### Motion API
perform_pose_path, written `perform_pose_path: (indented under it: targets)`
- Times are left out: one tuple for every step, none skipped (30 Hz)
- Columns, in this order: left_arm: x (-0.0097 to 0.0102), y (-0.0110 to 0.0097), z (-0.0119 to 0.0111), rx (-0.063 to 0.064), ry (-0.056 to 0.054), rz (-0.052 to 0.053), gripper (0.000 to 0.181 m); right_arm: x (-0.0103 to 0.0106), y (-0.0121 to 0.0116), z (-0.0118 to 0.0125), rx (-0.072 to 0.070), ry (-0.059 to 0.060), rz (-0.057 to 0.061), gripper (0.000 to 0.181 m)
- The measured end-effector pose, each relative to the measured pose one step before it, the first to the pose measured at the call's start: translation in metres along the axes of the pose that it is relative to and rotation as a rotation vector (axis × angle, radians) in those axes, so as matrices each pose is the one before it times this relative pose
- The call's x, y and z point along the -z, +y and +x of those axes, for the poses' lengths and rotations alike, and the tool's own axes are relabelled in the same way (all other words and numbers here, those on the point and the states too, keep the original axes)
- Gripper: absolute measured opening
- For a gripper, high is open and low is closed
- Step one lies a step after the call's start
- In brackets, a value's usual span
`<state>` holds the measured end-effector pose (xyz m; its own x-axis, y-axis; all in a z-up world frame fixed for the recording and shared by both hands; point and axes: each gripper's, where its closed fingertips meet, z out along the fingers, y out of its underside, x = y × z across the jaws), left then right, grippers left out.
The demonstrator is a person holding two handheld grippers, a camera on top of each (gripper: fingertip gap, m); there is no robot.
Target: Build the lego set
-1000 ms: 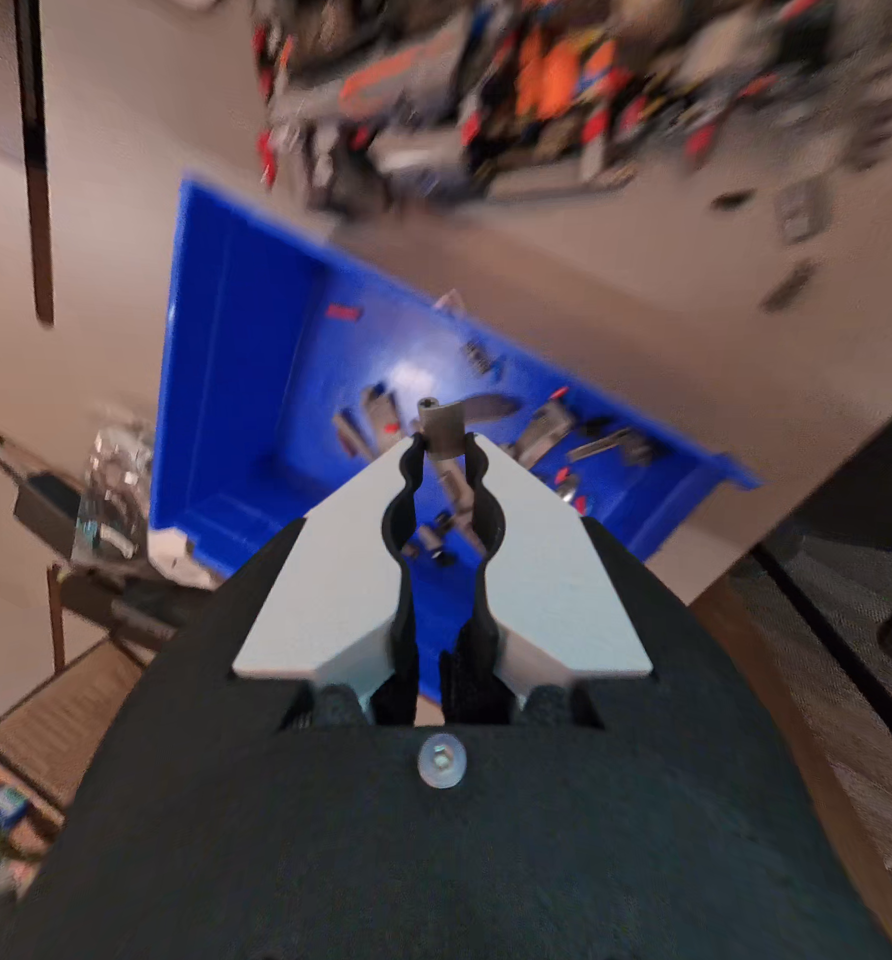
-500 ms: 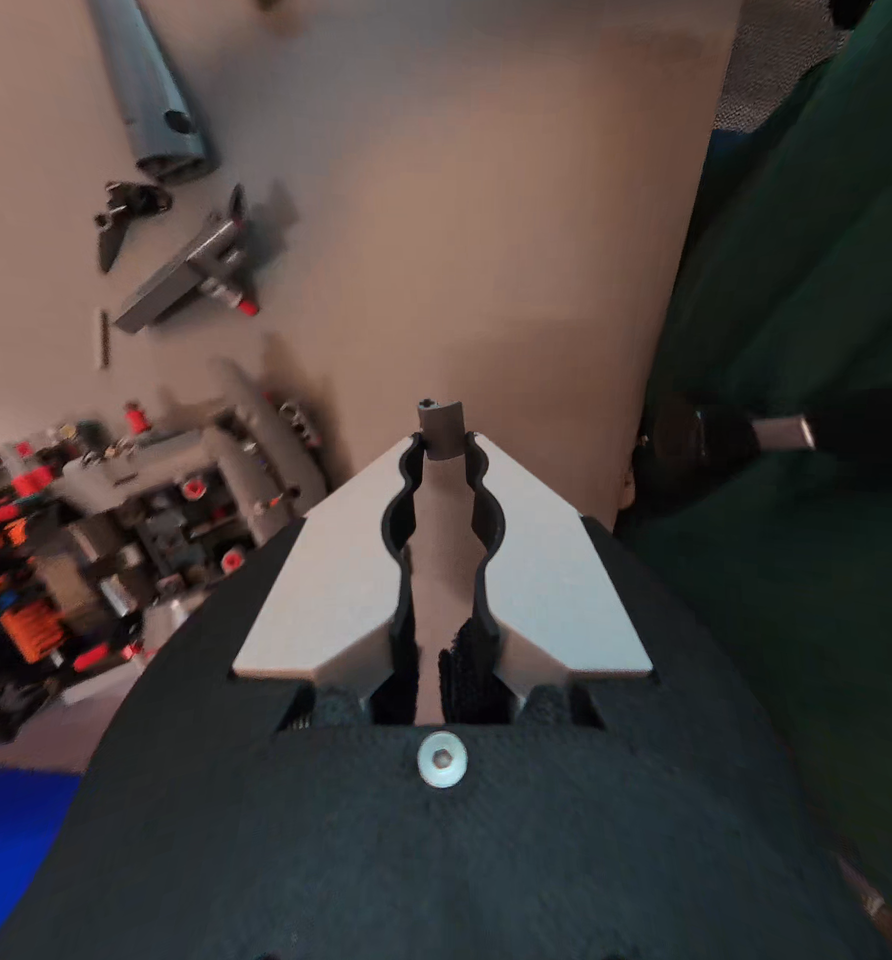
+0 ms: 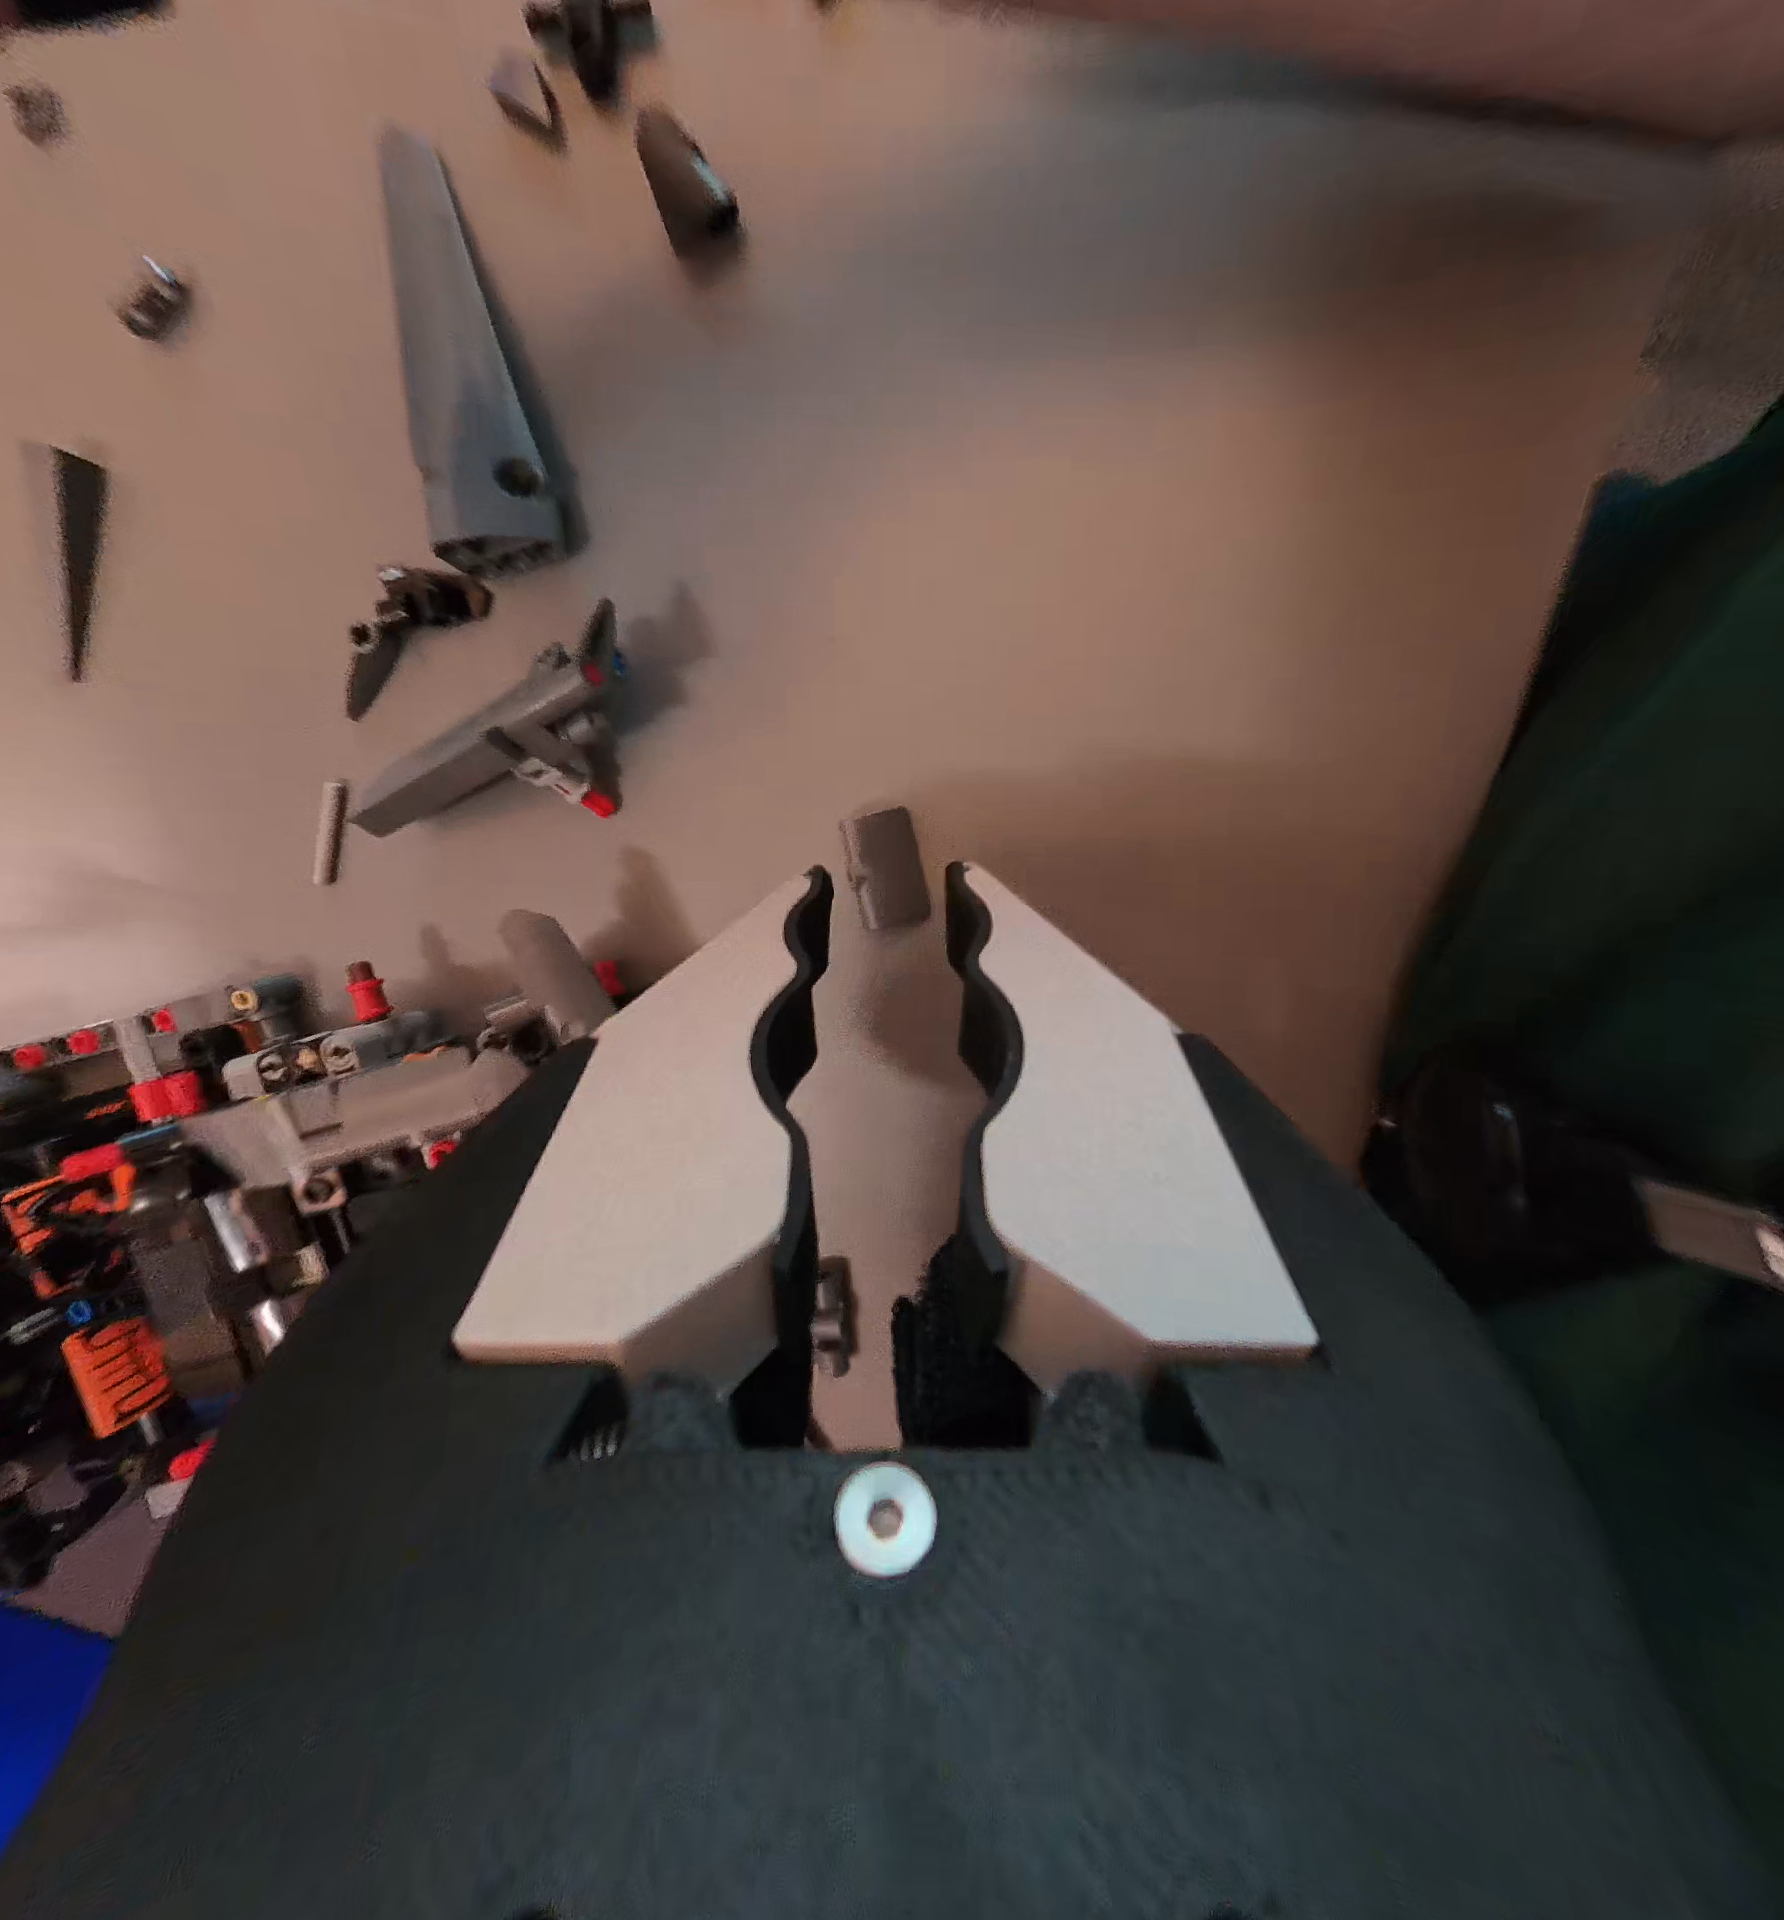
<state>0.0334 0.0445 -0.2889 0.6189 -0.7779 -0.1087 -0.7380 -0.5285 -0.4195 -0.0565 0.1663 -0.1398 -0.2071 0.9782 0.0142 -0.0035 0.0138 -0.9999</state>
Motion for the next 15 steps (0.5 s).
perform_pose_path:
  targets:
    - [0.01054,-0.00408,-0.00139,0.0001,-0.0139,0.0363,0.021,0.00061,-0.00056,0.00060,-0.0037,0.0002,0.0041,0.008]
    - [0.01209,-0.00207,-0.00204,-0.0088,-0.0167,0.0255,0.021,0.00055,-0.00033,0.00053,-0.0038,0.0002,0.0031,0.008]
    - [0.01313,0.00036,-0.00289,-0.0032,-0.0160,0.0139,0.021,0.00024,-0.00020,0.00042,-0.0029,0.0000,0.0029,0.008]
    - [0.01474,0.00188,-0.00802,0.0074,-0.0414,0.0134,0.020,0.00009,0.00007,0.00020,-0.0028,-0.0005,0.0017,0.008]
    - [0.01596,0.00358,-0.01010,0.0138,-0.0417,0.0126,0.018,-0.00020,0.00047,0.00023,-0.0032,-0.0007,0.0002,0.008]
    - [0.01601,0.00628,-0.01002,0.0257,-0.0233,0.0041,0.017,-0.00053,0.00073,0.00011,-0.0035,-0.0013,-0.0009,0.008]
    - [0.01627,0.01060,-0.01546,0.0385,-0.0423,-0.0138,0.017,-0.00067,0.00108,-0.00003,-0.0033,-0.0020,-0.0019,0.008]
    - [0.01687,0.01355,-0.02162,0.0362,-0.0676,-0.0199,0.017,-0.00093,0.00138,-0.00019,-0.0024,-0.0020,-0.0034,0.009]
    - [0.01588,0.01335,-0.02116,0.0338,-0.0517,-0.0113,0.017,-0.00103,0.00166,-0.00009,-0.0008,-0.0011,-0.0054,0.009]
    - [0.01415,0.01478,-0.02092,0.0409,-0.0381,-0.0168,0.016,-0.00096,0.00142,-0.00028,0.0006,-0.0009,-0.0059,0.009]
    - [0.01163,0.01771,-0.02223,0.0462,-0.0380,-0.0358,0.016,-0.00088,0.00110,-0.00029,0.0008,-0.0007,-0.0043,0.009]
    - [0.00861,0.01828,-0.02265,0.0351,-0.0394,-0.0402,0.016,-0.00076,0.00090,-0.00039,0.0004,-0.0016,-0.0029,0.009]
    - [0.00466,0.01688,-0.01956,0.0281,-0.0247,-0.0293,0.016,-0.00090,0.00107,-0.00028,-0.0006,-0.0014,-0.0035,0.008]
    - [0.00059,0.01711,-0.01377,0.0389,0.0058,-0.0367,0.016,-0.00079,0.00136,0.00000,-0.0013,-0.0011,-0.0042,0.008]
    - [-0.00248,0.01714,-0.00617,0.0322,0.0390,-0.0507,0.015,-0.00071,0.00124,0.00002,-0.0013,-0.0009,-0.0040,0.008]
